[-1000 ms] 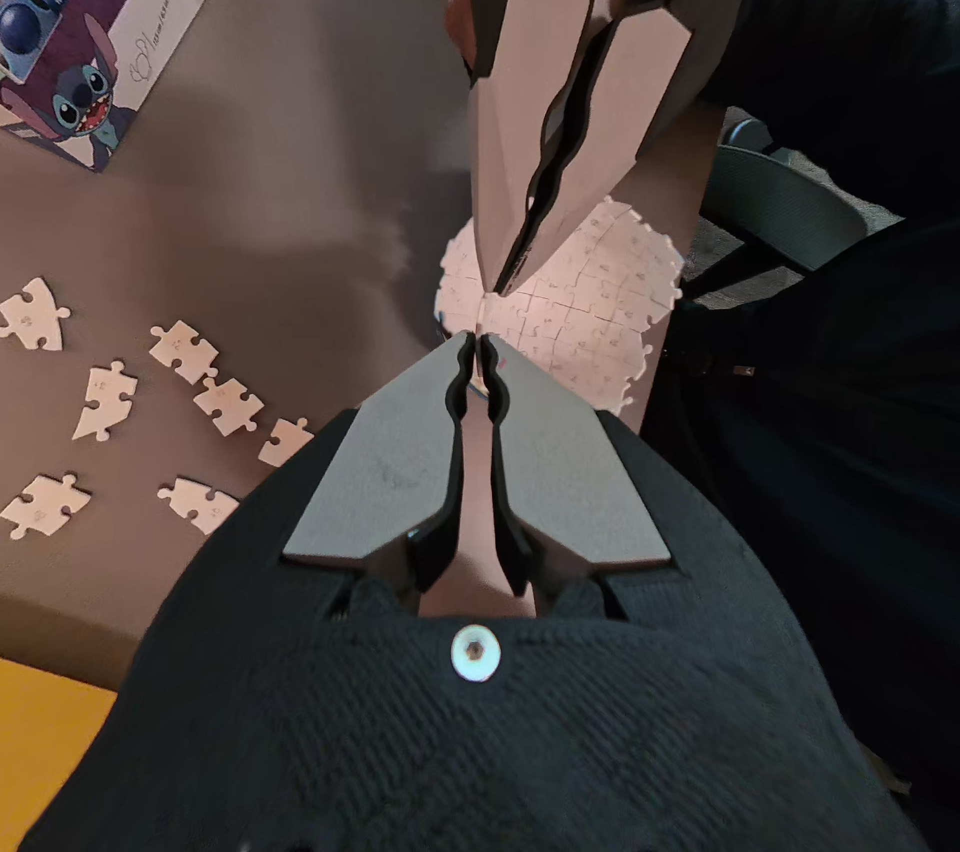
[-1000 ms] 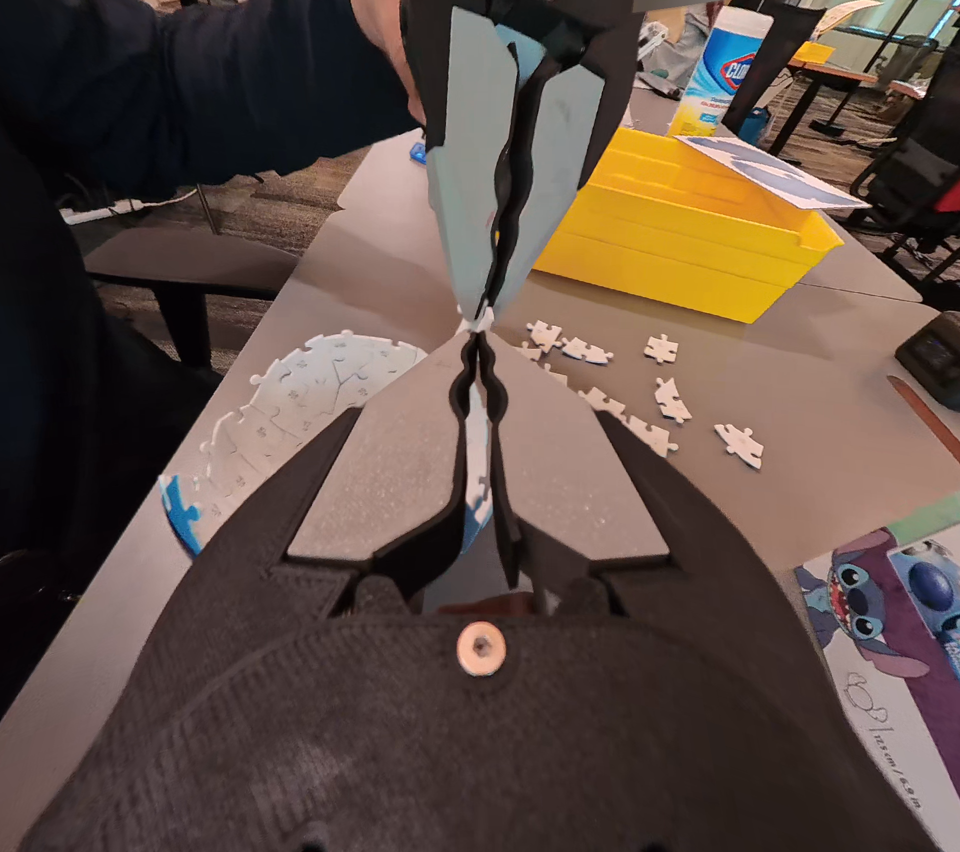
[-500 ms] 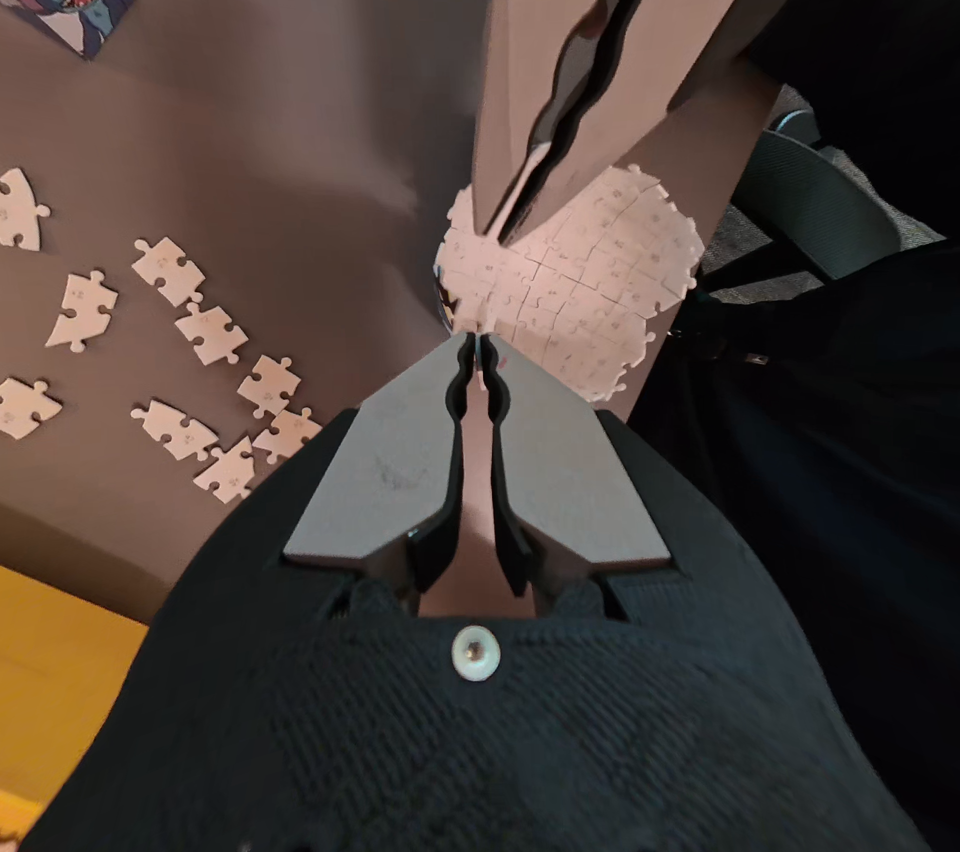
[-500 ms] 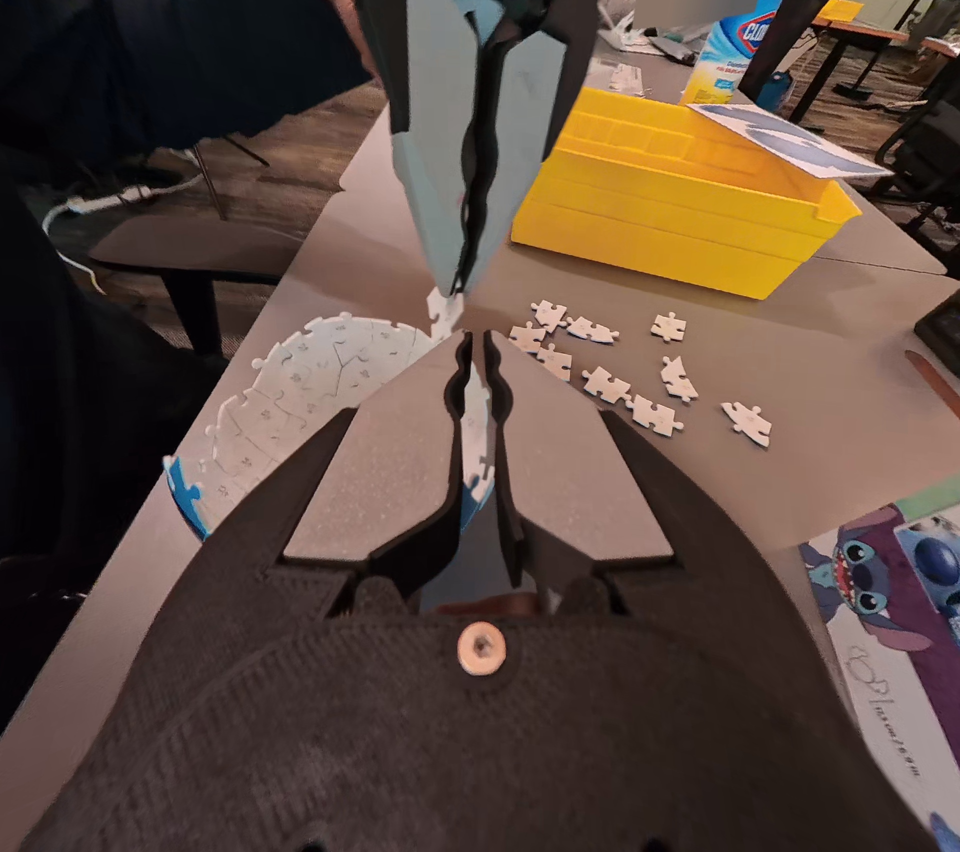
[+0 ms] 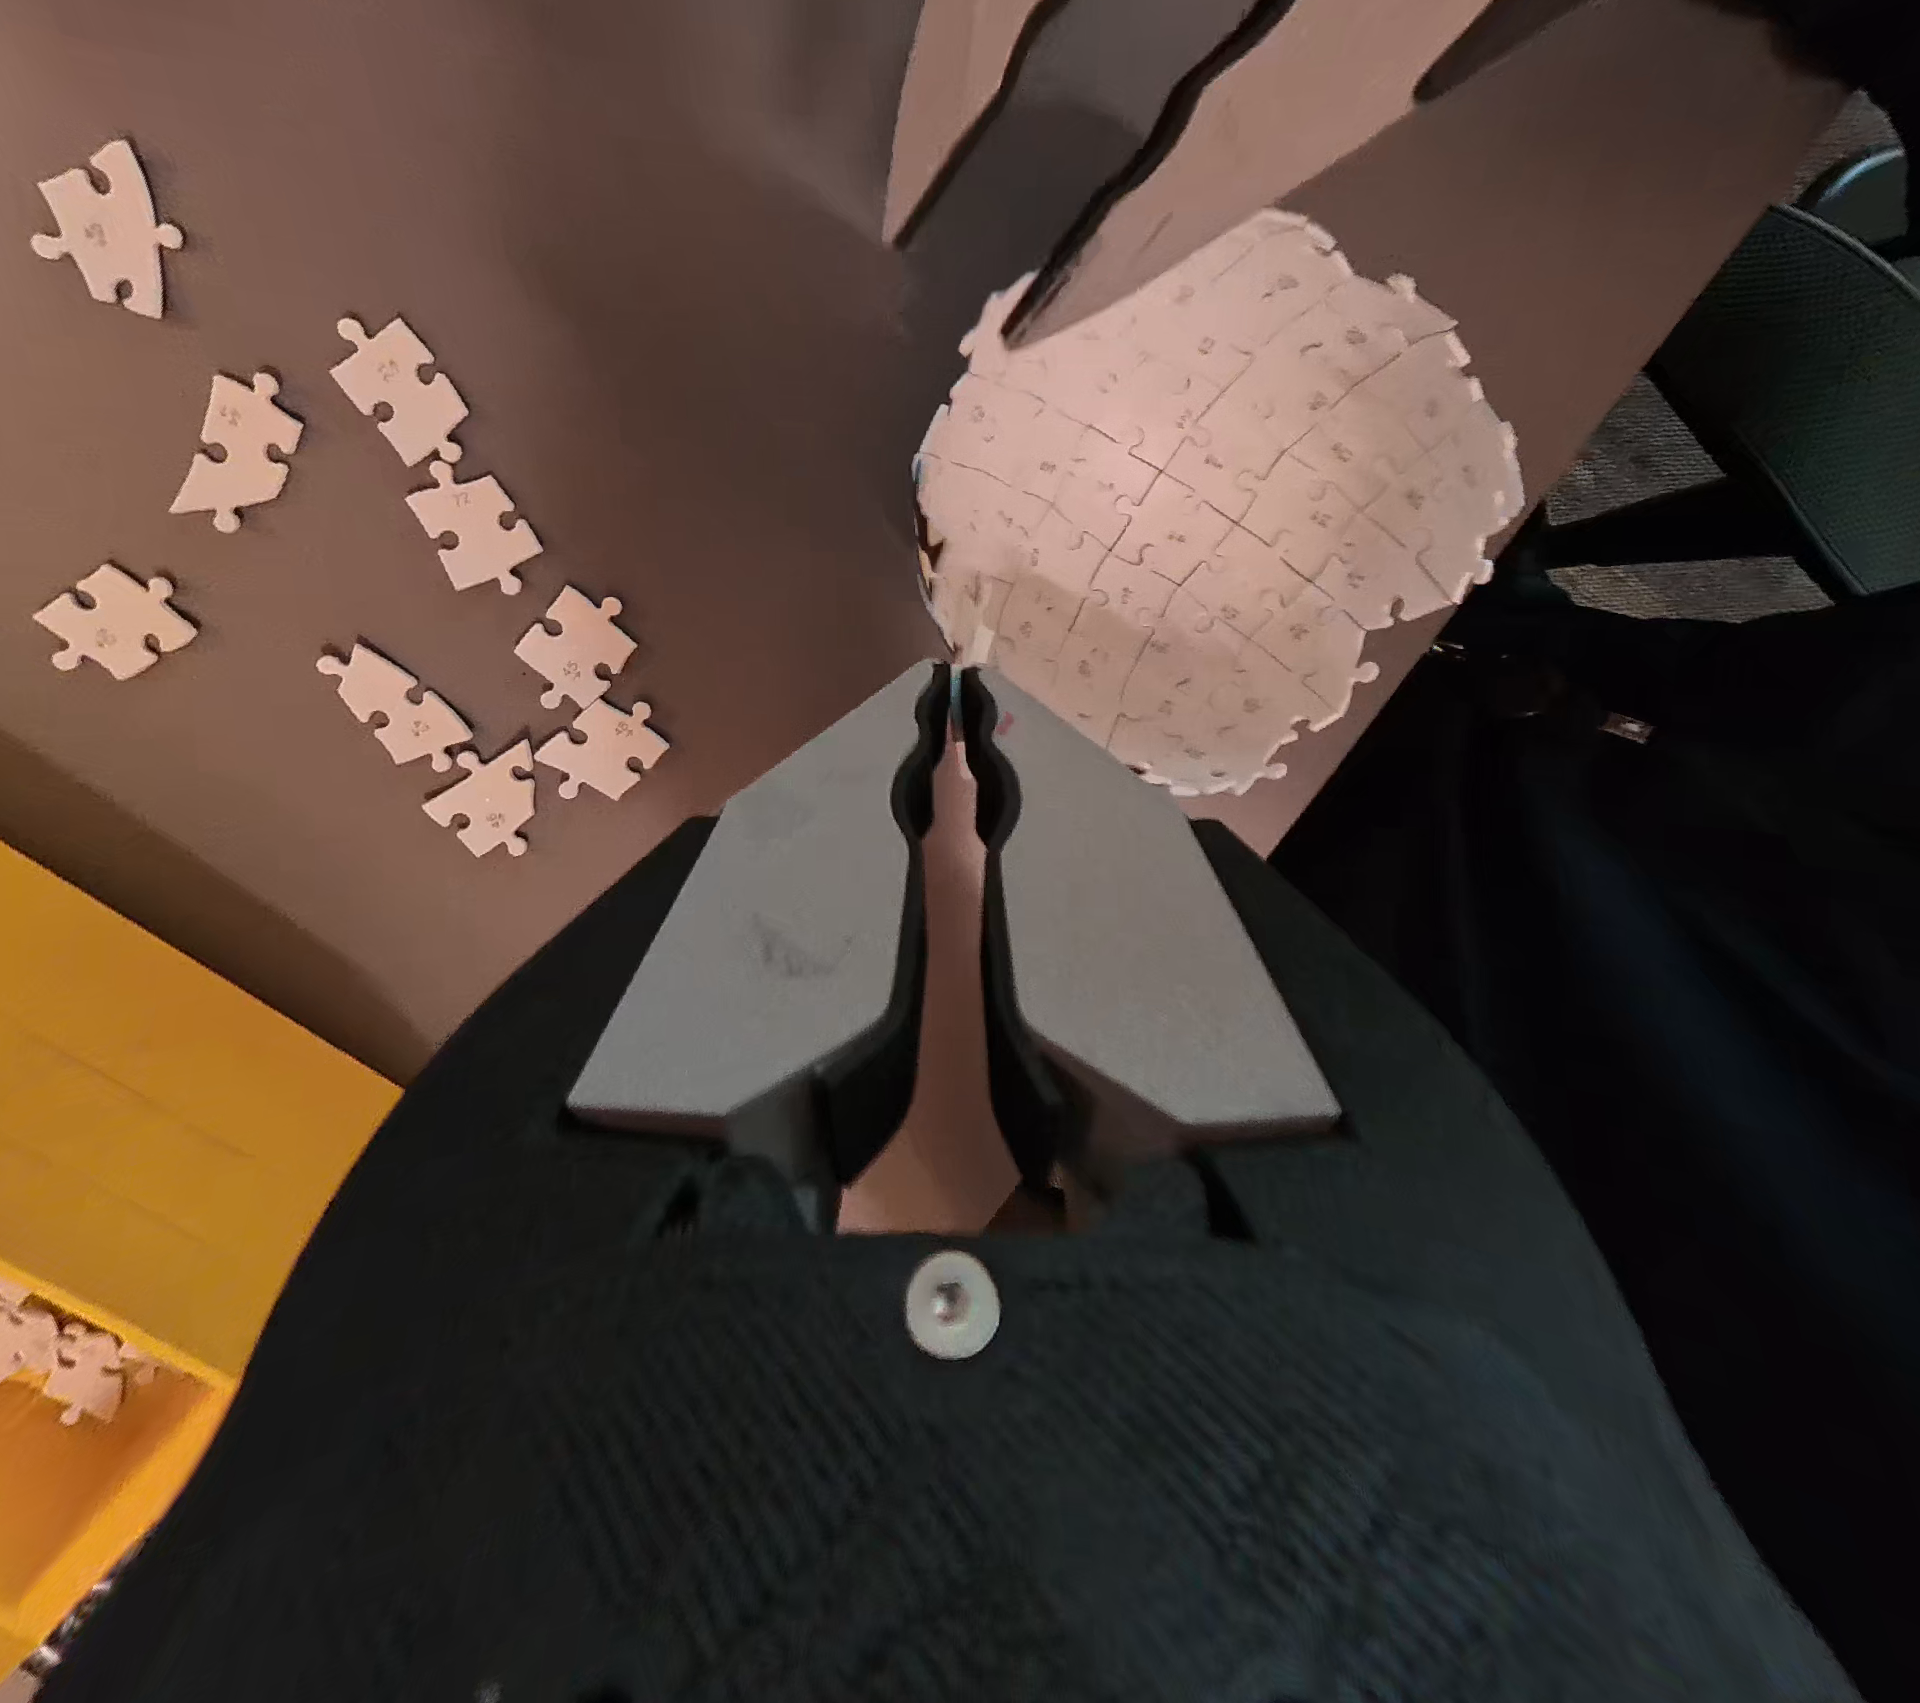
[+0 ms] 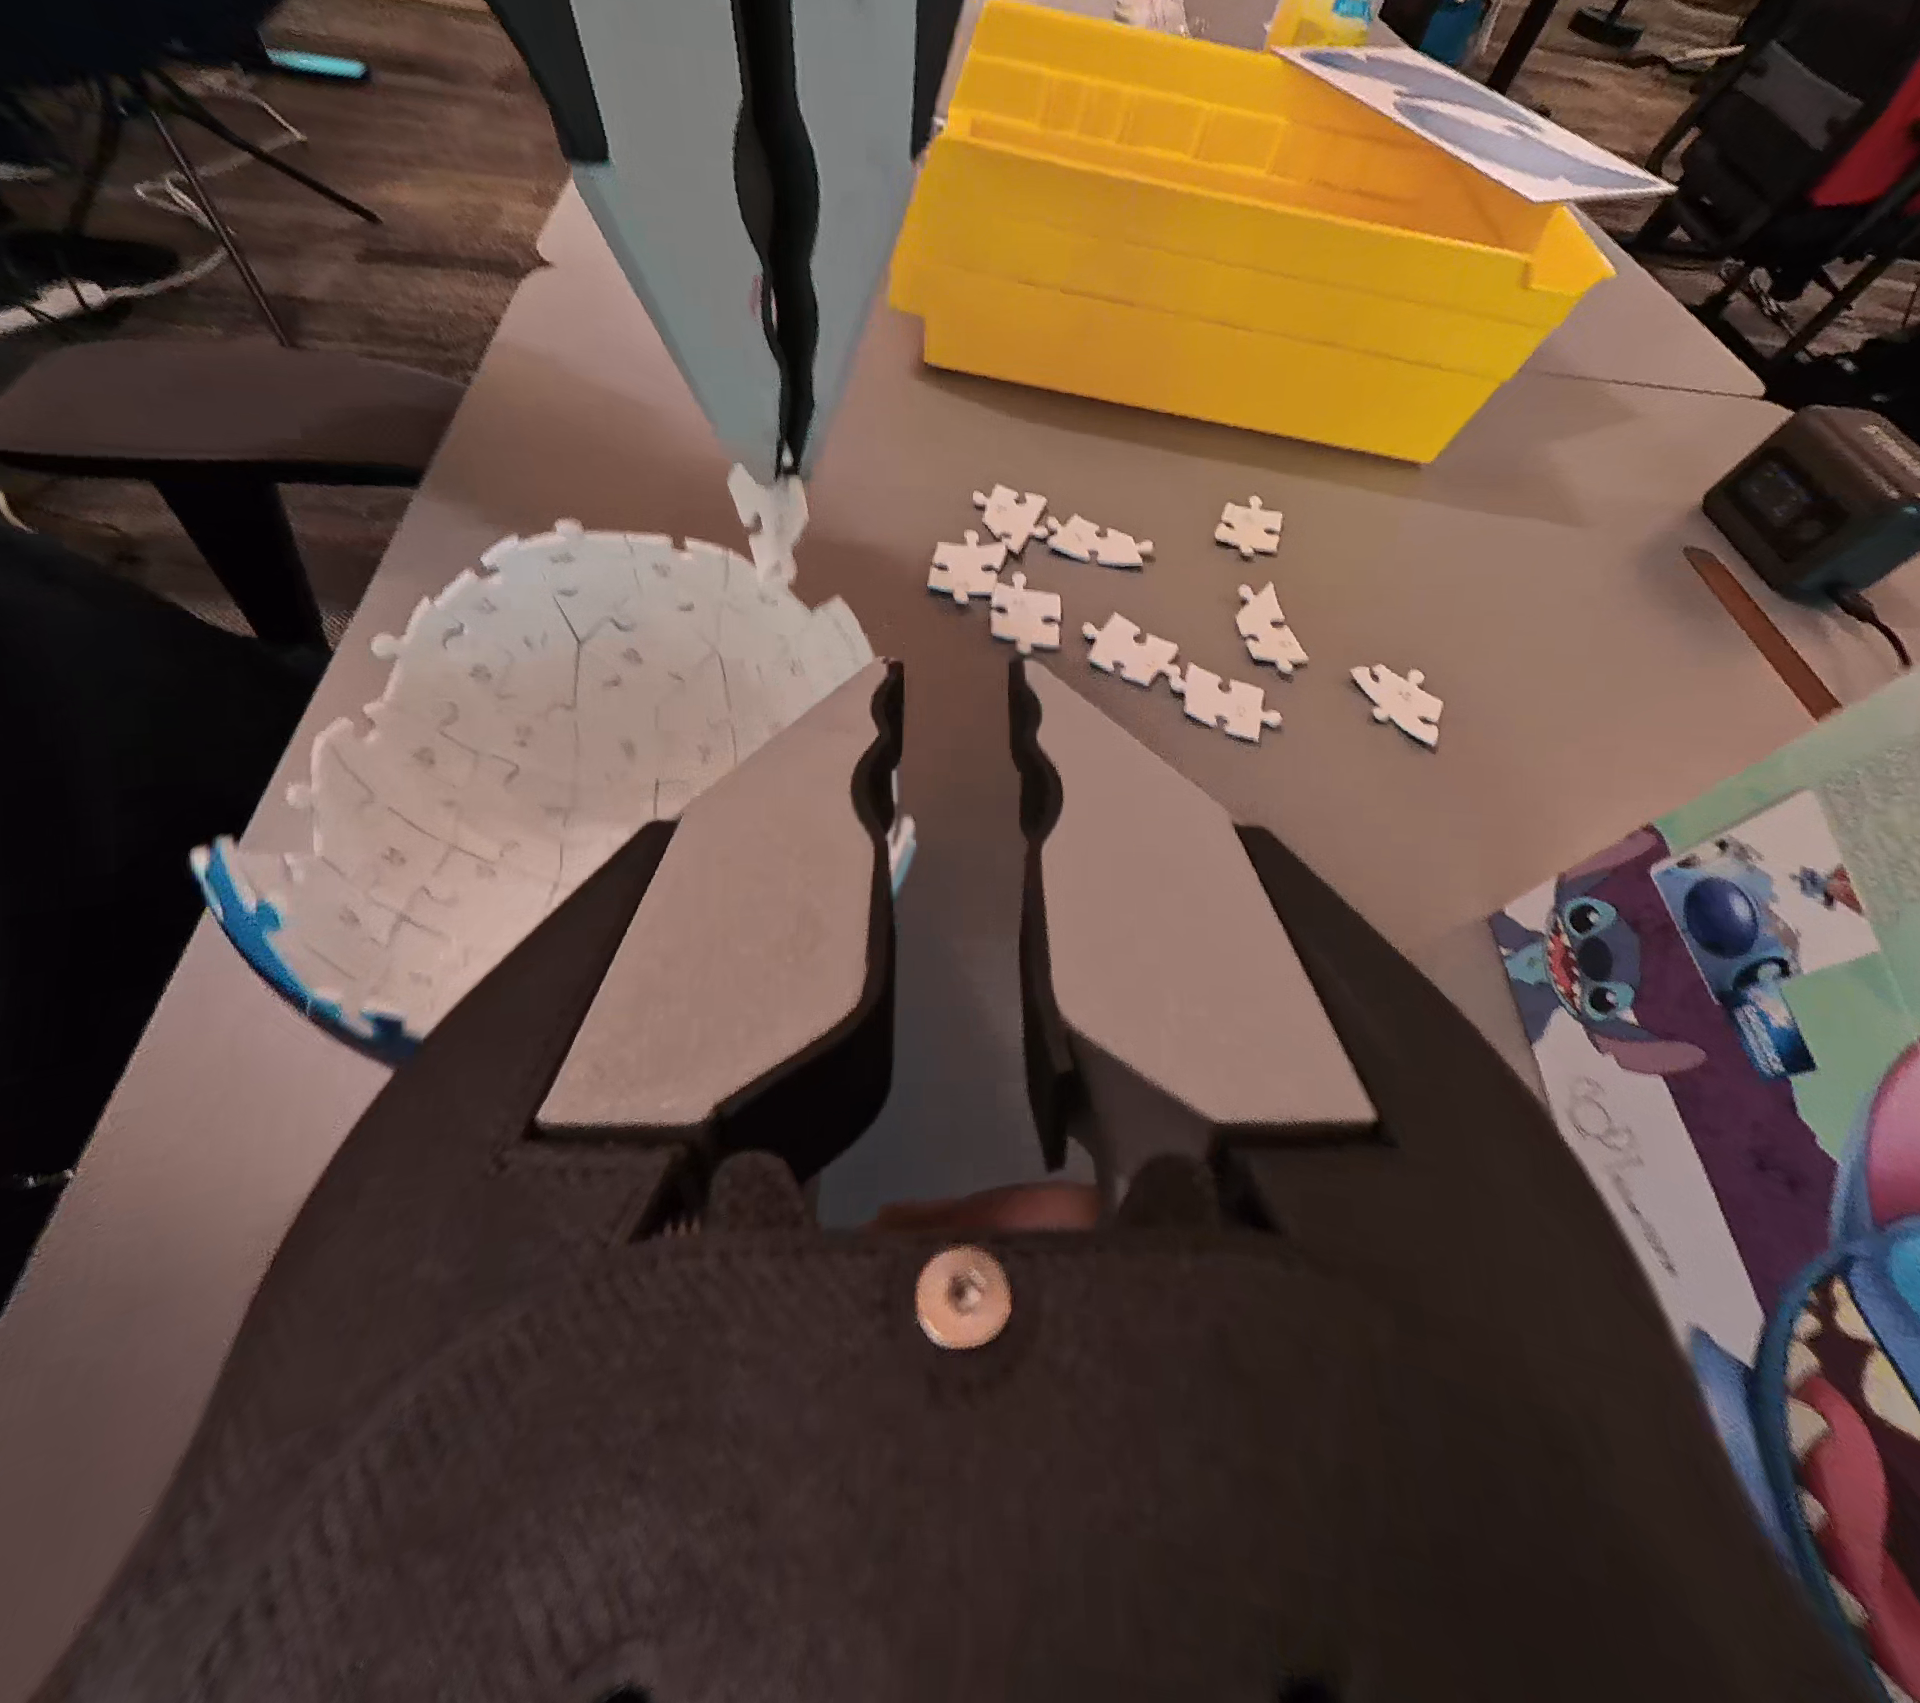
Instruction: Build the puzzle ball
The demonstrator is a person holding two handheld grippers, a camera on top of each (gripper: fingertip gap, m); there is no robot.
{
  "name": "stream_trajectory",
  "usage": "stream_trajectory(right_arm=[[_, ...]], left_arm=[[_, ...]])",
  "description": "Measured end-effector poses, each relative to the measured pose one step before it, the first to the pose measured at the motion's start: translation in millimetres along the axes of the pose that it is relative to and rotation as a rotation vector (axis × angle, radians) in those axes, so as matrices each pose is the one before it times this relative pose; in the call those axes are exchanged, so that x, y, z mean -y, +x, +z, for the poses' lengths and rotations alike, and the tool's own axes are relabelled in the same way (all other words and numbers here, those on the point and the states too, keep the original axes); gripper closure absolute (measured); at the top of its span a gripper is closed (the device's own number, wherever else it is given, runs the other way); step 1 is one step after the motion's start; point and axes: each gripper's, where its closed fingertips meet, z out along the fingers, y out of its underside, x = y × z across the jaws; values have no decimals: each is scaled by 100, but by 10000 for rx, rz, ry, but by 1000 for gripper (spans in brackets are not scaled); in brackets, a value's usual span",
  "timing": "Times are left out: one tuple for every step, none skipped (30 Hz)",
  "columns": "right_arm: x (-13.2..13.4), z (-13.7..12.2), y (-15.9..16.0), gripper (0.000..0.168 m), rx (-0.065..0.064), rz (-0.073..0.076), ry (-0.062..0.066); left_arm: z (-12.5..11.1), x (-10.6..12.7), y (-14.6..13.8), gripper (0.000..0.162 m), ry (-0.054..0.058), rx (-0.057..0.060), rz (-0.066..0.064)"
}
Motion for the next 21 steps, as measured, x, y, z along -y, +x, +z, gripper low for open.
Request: stream_trajectory(right_arm=[[-334,-504,166,151,-10,-65,-92],[-345,-553,156,151,42,1,-62],[-379,-521,152,151,88,82,-46],[-511,-441,201,151,100,168,-85],[-638,-303,193,151,116,214,-138],[-681,-99,186,151,106,193,-142],[-628,89,266,151,3,139,-116],[-553,257,286,151,-64,82,-113],[-471,376,112,151,-30,27,-125],[-346,412,-61,151,14,-14,-132],[-183,391,-50,151,-37,-47,-93],[16,343,-3,151,-101,-54,-13],[189,294,123,151,-184,-15,70],[353,209,467,150,-401,35,145],[397,94,535,149,-429,29,172],[413,6,82,149,-115,-11,186],[514,-69,-323,149,136,-44,280],[565,-107,-396,149,177,-79,331],[422,-88,-375,148,178,-97,250],[231,-40,-251,148,126,-76,127],[112,-32,-93,148,51,-34,74]], left_arm=[[-49,-76,99,162,-57,15,-29],[-34,-62,60,162,-64,38,7],[-19,-20,8,162,-56,67,19],[-25,19,24,162,-39,56,14],[-40,52,56,162,-10,28,8],[-58,80,45,162,14,29,4],[-65,64,16,162,11,43,11],[-83,68,-59,162,24,75,22],[-82,80,-136,162,30,106,7],[-56,73,-124,162,30,76,-19],[-32,107,17,162,32,-17,-26],[17,80,72,162,6,-48,-21],[64,24,38,162,-38,-3,-6],[75,-26,-3,162,-62,38,19],[87,-51,-25,162,-68,69,23],[70,-71,-45,162,-59,74,22],[59,-79,3,162,-50,34,20],[33,-72,40,162,-34,-11,12],[24,-80,16,162,-16,-13,-4],[-6,-55,-32,162,4,2,-15],[-28,-38,-30,162,24,-12,-22]])
